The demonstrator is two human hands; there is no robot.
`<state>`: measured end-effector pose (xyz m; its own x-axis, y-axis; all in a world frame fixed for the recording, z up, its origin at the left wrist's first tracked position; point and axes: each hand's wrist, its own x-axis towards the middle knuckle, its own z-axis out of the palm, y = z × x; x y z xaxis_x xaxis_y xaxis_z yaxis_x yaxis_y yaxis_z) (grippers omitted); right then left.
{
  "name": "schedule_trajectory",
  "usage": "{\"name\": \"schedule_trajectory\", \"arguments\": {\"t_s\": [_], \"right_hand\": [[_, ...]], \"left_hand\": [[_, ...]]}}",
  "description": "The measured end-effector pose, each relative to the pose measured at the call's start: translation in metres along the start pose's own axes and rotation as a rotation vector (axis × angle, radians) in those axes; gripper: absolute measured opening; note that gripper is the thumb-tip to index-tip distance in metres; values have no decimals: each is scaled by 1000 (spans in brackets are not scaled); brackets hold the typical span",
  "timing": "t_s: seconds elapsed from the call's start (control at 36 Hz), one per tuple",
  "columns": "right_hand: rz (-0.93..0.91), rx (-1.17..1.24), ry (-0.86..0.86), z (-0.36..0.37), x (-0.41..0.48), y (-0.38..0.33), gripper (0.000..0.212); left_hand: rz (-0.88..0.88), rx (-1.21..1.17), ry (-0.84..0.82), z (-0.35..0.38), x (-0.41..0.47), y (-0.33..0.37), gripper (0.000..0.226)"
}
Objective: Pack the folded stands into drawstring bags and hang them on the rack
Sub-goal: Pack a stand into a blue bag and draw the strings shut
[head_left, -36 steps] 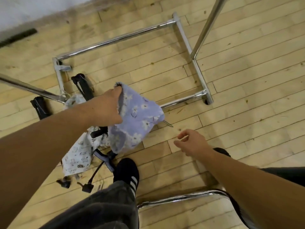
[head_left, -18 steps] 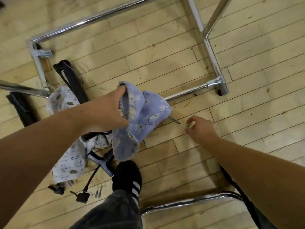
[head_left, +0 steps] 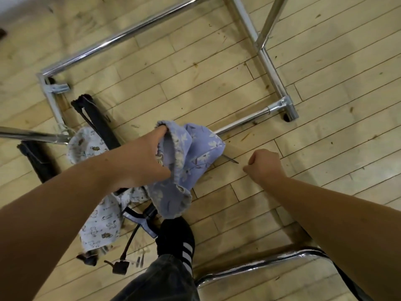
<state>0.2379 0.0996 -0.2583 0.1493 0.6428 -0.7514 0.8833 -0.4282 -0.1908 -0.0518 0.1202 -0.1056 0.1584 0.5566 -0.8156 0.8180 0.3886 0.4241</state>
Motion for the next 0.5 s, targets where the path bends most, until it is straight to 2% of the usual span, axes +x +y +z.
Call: {"name": "schedule_trajectory", "arguments": {"t_s": [0.06,0.17,0.33,0.5], "right_hand": [[-11,57,24,-11,-13,-3,20],[-46,174,67,-40,-46,-10,17],[-124,343,135,-84,-108,-16,18],[-147,504,116,-122,-166,-17,16]], "left_hand": [[-22,5,-34,-3,-12,6,87],[-80,11,-73,-9,-37,23,105],[-94,46,28,-11,-94,66,110],[-46,150,121,12,-156,101,103]]}}
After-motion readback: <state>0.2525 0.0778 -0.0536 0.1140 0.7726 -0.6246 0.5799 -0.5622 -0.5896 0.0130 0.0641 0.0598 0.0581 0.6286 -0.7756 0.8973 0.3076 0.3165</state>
